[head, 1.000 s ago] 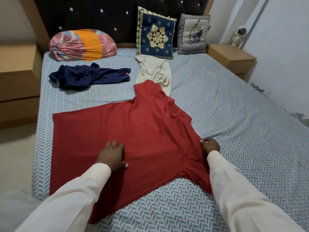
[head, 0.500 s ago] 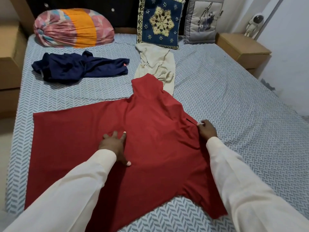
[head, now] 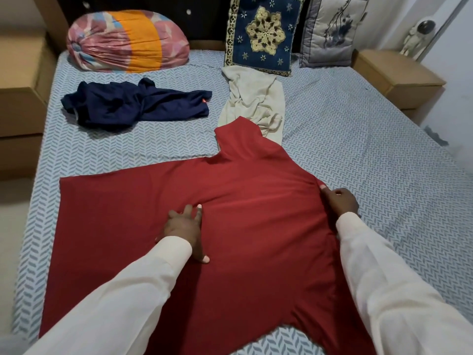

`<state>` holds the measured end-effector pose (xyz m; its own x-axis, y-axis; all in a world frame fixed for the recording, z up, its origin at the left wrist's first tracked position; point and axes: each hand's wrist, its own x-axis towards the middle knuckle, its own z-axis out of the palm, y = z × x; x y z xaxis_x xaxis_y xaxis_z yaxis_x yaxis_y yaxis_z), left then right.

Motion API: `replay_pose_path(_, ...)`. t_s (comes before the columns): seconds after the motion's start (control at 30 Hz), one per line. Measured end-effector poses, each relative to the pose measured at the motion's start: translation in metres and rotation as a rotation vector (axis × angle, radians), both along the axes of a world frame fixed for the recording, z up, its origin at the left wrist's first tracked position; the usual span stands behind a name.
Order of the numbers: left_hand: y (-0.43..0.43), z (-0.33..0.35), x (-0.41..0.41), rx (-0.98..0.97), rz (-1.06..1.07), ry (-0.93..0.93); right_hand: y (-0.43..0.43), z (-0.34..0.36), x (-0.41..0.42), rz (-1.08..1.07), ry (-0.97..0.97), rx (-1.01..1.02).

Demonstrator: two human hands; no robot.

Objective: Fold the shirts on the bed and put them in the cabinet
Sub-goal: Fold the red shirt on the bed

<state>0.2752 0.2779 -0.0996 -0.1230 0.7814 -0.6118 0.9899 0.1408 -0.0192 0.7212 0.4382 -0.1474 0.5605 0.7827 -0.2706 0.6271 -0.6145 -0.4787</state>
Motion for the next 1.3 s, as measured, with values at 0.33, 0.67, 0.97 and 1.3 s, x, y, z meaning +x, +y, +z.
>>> replay_pose_path(0.33, 0.014, 0.021, -0.026, 0.023, -0.127, -0.061, -0.011, 0.056, -0.120, 0.220, -0.439, 0.153)
replay_pose_path(0.67, 0.033, 0.028, -0.200, 0.325, 0.123, 0.020, 0.025, 0.051, -0.318, 1.005, -0.125, 0.054)
replay_pose_path(0.97, 0.057, 0.029, -0.286, 0.269, 0.110, 0.084, 0.079, 0.071, -0.350, 0.996, -0.274, -0.216)
replay_pose_path(1.3, 0.080, 0.031, -0.324, 0.041, 0.177, -0.026, 0.108, 0.067, -0.365, 0.933, -0.177, -0.508)
